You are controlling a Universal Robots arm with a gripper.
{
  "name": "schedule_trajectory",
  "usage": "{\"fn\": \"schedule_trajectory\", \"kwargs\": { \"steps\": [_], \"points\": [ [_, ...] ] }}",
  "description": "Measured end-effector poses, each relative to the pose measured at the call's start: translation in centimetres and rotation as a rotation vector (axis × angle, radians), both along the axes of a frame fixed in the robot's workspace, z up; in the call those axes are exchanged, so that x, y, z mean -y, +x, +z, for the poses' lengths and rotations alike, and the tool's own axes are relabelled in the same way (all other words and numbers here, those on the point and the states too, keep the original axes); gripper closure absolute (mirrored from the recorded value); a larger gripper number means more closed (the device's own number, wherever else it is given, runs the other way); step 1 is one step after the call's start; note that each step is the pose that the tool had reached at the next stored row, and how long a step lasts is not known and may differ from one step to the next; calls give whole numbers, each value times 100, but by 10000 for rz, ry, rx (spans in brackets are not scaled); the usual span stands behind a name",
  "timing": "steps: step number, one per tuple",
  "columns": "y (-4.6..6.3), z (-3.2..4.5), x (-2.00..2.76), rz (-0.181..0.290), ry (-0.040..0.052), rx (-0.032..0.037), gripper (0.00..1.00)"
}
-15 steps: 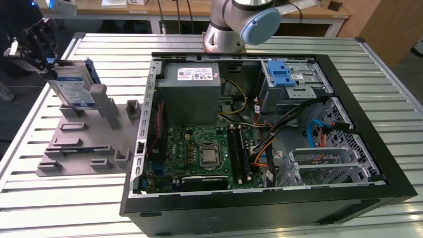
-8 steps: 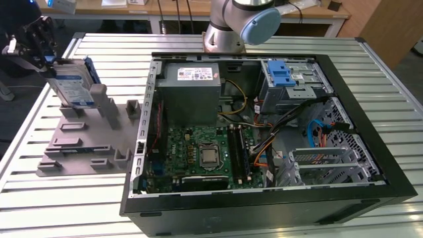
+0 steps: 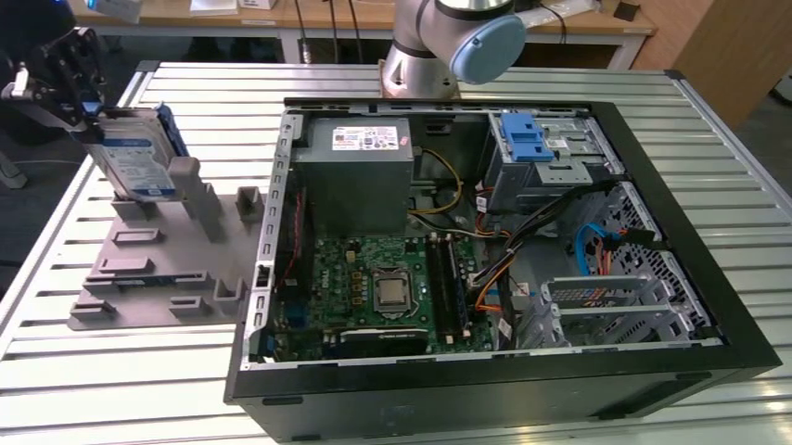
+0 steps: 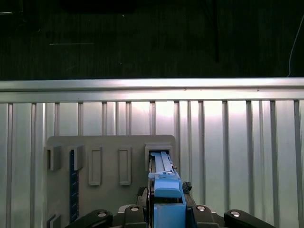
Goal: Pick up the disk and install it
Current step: 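Pick up the disk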
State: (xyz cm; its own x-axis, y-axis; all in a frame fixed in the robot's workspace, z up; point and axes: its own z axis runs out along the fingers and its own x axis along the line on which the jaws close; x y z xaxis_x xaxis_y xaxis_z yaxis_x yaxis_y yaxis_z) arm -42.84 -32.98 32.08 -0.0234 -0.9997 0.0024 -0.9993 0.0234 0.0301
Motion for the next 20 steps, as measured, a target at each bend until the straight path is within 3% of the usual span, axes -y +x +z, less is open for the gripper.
{"fn": "schedule_trajectory", "kwargs": {
  "steps": [20],
  "points": [
    [0, 63, 0, 0, 0, -1, 64]
  ]
}}
